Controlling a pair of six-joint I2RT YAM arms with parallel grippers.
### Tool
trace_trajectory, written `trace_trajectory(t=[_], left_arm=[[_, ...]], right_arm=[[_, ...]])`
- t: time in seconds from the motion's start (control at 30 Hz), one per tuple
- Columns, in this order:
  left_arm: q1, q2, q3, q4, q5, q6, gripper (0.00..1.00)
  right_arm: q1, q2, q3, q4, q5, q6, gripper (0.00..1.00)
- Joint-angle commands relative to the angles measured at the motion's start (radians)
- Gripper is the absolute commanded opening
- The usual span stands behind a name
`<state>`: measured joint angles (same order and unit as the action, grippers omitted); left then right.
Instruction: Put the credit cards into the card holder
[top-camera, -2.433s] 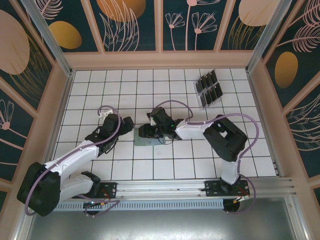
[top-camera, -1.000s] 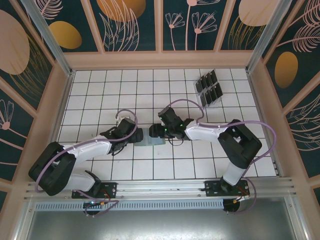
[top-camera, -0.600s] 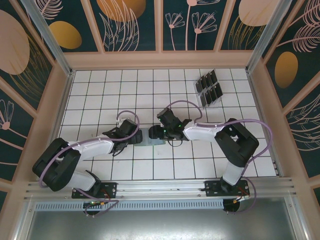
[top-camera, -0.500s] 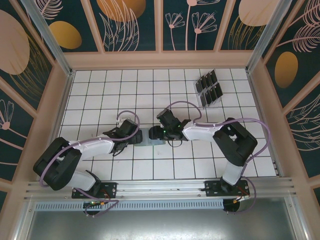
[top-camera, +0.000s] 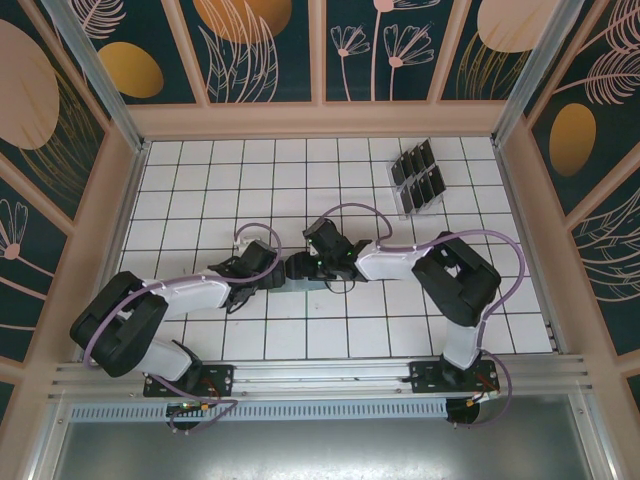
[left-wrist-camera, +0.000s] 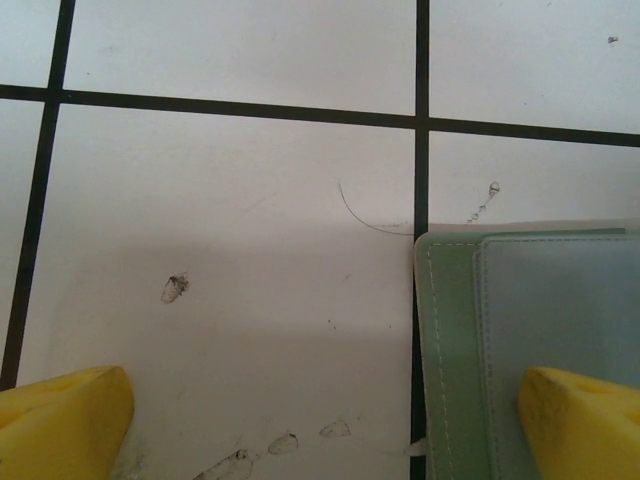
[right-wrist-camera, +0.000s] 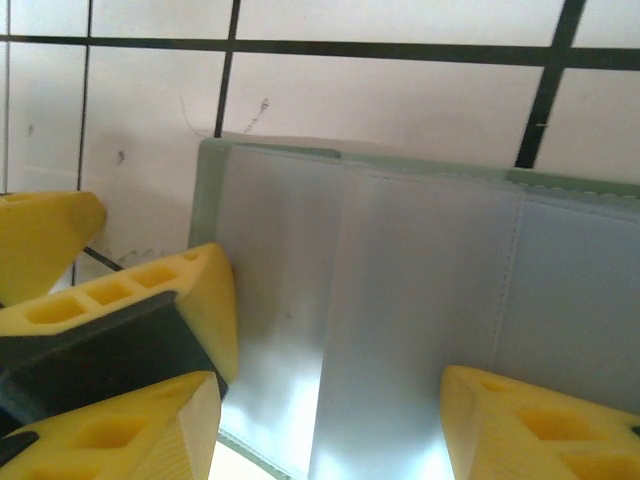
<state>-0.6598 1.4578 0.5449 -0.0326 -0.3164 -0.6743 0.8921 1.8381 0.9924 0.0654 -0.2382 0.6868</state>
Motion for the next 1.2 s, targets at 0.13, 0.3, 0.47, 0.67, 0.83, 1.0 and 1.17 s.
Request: trace_trajectory(t=[0.13,0.3,0.47,0.67,0.83,1.0,1.17], left_arm=[[-0.002,-0.022,-0.034,0.017,0.020,-0.025,0.98],[-0.002,-0.090,-0.061,0.036,0.018,-0.056,0.98],[-0.002,-0.164,-0.076,0.030,0.007,-0.070,0.99],[-0.003,-0.232,-0.076,0.016,-0.007,-0.095,0.99],[-0.002,-0.299,-0.079,-0.001,-0.043,-0.120,0.99],[-0.003,-0.370,-0.082,-0.025,-0.071,-0.136,0.98],[-0.003,-0.390,-0.077,-0.036,-0.071,-0.139,0.98]], right_arm=[[0.006,0.024,0.009,0.095,-0.075,0.063,0.60],[0.005,0.023,0.009,0.106,-0.078,0.076,0.60],[0.005,0.022,-0.007,0.152,-0.100,0.105,0.60],[0.005,0.028,-0.015,0.200,-0.122,0.131,0.61],[0.005,0.052,-0.008,0.212,-0.131,0.141,0.61],[0.008,0.086,0.012,0.220,-0.141,0.149,0.61],[0.019,0.119,0.041,0.221,-0.153,0.152,0.61]])
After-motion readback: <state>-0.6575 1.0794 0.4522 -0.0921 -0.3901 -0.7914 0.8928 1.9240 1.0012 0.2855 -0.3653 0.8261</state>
